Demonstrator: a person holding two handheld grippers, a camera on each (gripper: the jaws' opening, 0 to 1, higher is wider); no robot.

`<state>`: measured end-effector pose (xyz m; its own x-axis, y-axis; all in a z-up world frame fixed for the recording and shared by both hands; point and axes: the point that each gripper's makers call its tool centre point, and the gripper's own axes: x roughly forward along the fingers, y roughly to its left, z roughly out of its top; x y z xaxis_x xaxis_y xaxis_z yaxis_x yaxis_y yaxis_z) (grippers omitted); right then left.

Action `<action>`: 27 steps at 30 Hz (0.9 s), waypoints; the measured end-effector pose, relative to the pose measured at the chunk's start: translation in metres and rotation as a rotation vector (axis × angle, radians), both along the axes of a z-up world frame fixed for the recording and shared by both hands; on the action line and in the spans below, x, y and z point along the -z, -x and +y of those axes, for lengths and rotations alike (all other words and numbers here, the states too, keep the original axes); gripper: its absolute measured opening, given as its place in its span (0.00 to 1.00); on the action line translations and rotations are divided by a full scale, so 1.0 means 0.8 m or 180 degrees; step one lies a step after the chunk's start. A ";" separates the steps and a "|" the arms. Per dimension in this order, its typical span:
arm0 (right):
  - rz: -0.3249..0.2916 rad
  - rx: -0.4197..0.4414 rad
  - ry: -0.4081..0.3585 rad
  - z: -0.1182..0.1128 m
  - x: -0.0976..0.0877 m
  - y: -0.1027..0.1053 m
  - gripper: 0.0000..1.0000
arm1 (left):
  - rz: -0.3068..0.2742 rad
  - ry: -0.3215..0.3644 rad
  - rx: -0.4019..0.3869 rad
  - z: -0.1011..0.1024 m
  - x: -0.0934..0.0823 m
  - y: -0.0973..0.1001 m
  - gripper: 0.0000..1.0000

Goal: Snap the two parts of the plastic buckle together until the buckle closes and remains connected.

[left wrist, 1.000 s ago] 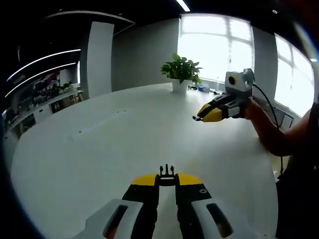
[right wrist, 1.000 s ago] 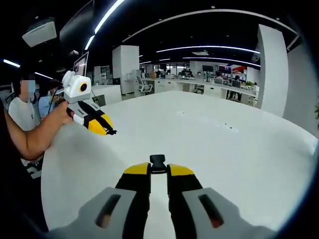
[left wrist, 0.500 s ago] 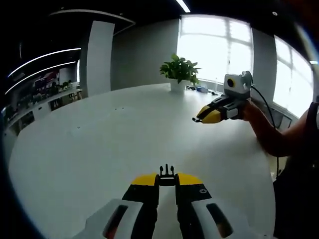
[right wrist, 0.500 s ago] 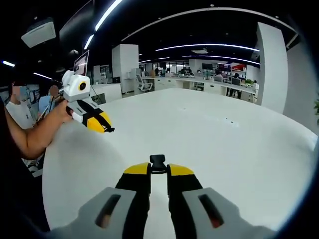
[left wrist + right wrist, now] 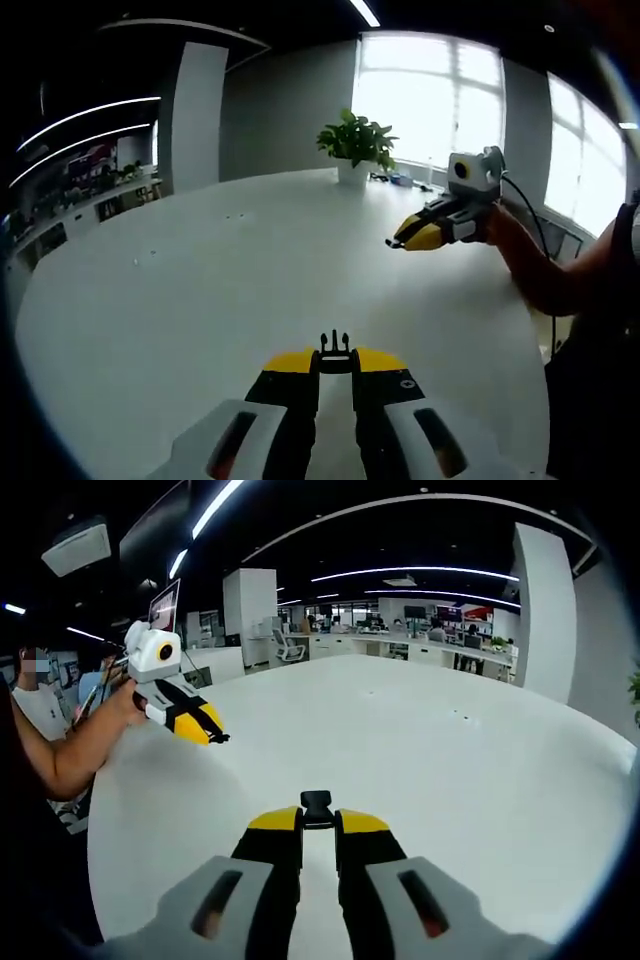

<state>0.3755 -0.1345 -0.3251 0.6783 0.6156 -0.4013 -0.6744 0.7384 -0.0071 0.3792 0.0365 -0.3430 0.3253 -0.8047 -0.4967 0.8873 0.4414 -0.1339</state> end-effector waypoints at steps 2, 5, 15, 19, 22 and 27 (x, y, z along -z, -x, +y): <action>0.0005 0.0004 -0.0002 0.000 0.002 0.000 0.11 | -0.0001 -0.0003 -0.0006 0.001 0.001 0.000 0.10; 0.0013 -0.0003 -0.0014 -0.001 0.005 -0.001 0.11 | -0.0022 0.0007 0.0021 -0.001 0.000 0.000 0.10; 0.0050 -0.0068 -0.0032 -0.001 0.011 -0.003 0.11 | -0.0006 -0.0008 0.0115 -0.002 0.006 0.002 0.10; 0.0060 -0.0120 -0.0029 0.001 0.014 -0.001 0.11 | -0.0002 -0.0018 0.0175 -0.004 0.008 0.005 0.10; 0.0064 -0.0160 -0.0016 0.002 0.015 0.001 0.11 | 0.0000 -0.0030 0.0202 -0.004 0.010 0.006 0.10; 0.0079 -0.0217 -0.0031 0.006 0.017 0.004 0.11 | -0.0026 -0.0061 0.0301 -0.007 0.014 0.011 0.10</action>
